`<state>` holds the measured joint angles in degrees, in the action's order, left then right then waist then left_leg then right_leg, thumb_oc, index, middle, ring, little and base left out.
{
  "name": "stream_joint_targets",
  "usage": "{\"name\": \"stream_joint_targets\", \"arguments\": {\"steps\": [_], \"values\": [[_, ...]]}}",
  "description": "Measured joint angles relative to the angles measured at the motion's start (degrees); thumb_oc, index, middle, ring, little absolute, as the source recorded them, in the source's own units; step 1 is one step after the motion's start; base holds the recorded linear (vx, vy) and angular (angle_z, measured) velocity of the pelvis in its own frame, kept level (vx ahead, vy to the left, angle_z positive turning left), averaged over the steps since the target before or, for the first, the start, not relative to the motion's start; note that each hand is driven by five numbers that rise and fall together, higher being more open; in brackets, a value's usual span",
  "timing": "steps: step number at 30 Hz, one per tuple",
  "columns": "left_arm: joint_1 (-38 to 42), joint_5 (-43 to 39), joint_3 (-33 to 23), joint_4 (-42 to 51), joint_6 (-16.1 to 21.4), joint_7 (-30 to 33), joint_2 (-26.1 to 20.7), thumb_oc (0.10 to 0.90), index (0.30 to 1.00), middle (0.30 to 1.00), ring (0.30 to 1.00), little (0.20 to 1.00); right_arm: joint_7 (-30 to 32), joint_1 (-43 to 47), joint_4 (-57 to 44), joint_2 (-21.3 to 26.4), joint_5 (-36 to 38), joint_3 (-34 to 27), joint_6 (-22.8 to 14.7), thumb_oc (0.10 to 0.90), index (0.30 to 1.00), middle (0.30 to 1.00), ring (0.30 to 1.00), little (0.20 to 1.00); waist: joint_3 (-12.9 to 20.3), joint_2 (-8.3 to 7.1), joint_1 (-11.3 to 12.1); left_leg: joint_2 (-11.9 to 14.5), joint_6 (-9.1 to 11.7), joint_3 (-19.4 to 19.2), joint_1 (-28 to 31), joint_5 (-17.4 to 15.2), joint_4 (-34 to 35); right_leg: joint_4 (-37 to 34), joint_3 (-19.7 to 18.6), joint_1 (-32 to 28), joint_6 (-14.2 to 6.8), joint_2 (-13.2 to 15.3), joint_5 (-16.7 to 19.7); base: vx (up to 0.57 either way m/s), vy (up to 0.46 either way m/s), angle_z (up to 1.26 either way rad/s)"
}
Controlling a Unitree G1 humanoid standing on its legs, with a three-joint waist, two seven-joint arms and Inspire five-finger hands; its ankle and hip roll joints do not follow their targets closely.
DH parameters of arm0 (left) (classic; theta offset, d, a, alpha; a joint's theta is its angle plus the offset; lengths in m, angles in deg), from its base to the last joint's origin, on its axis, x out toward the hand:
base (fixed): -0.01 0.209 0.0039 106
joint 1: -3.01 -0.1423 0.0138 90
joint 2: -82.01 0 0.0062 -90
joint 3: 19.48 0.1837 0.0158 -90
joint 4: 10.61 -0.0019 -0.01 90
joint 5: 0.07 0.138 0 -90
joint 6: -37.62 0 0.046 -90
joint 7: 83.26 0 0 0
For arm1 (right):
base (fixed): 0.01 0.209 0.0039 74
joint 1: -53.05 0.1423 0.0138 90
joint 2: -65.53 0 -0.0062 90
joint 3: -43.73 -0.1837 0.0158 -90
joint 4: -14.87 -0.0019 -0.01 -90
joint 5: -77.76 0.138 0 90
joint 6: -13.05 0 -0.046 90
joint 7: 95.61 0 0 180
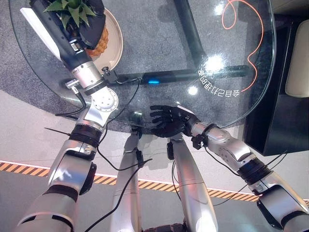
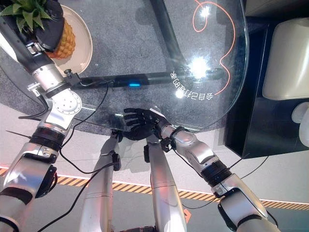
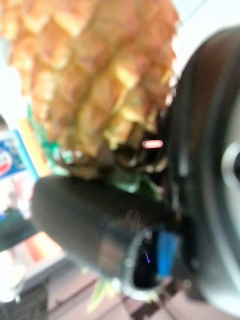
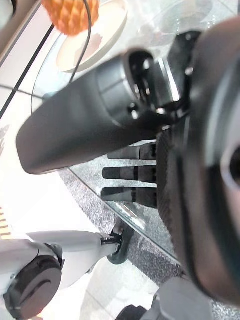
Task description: Pick up the fruit to the plate
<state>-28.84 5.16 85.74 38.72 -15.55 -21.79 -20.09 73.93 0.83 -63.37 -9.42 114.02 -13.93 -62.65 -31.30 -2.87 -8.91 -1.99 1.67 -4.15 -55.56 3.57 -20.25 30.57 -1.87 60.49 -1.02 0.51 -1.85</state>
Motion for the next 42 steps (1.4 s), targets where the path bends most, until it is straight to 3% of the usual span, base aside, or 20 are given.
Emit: {"name": "stream_joint_targets", "arguments": {"steps": [15, 26, 28, 29, 42], "values": [[3.0, -8.2, 1.8, -3.3, 0.8, -1.2, -2.1, 0.100, 0.300, 0.300, 0.300, 0.200, -0.5, 0.5, -0.8, 0.7, 2.0, 1.6, -2.5, 0.800, 0.900, 0.900, 0.900, 0.900, 0.1, -0.33, -0.6, 0.5, 0.2, 0.0, -2.6, -0.5, -1.7, 0.1, 0.1, 1.9, 0.1, -0.5, 0.5, -0.01, -0.010, -0.01], [4.3, -8.7, 1.9, -5.6, 1.3, -2.3, -2.1, 0.100, 0.300, 0.300, 0.300, 0.200, 0.2, 1.5, 0.4, 0.7, 2.7, 2.7, -3.6, 0.800, 0.900, 0.900, 0.900, 0.900, 0.1, -0.35, -0.6, 0.5, 0.2, 0.3, -2.6, -0.4, -1.9, 0.5, 0.4, 1.9, 0.1, -0.5, 0.5, 0.00, -0.003, 0.00], [4.3, -8.7, 2.0, -5.6, 1.3, -2.4, -2.1, 0.402, 0.559, 0.559, 0.559, 0.502, 0.4, 1.5, 0.4, 0.7, 2.7, 2.9, -3.6, 0.800, 0.900, 0.900, 0.900, 0.900, 0.1, -0.35, -0.6, 0.5, 0.3, 0.3, -2.6, -0.4, -1.9, 0.6, 0.5, 1.9, 0.2, -0.5, 0.5, 0.00, 0.000, 0.00], [4.3, -8.7, 2.0, -5.6, 1.3, -2.6, -2.1, 0.800, 0.900, 0.900, 0.900, 0.900, 0.5, 1.5, 0.4, 0.7, 2.7, 2.9, -3.6, 0.800, 0.900, 0.900, 0.900, 0.900, 0.1, -0.35, -0.6, 0.5, 0.2, 0.4, -2.6, -0.3, -1.9, 0.6, 0.6, 1.9, 0.2, -0.4, 0.5, 0.00, 0.000, 0.00], [3.7, -8.7, 2.1, -5.6, 1.1, -4.3, -2.1, 0.800, 0.900, 0.900, 0.900, 0.900, 0.7, 2.0, 1.8, 0.5, 2.7, 3.0, -3.9, 0.800, 0.900, 0.900, 0.900, 0.900, 0.1, -0.35, 0.5, 0.5, 1.2, 1.5, -2.1, 0.2, -2.1, 1.5, 1.5, 1.5, 0.7, -0.4, 0.8, -0.01, -0.029, 0.03]]}}
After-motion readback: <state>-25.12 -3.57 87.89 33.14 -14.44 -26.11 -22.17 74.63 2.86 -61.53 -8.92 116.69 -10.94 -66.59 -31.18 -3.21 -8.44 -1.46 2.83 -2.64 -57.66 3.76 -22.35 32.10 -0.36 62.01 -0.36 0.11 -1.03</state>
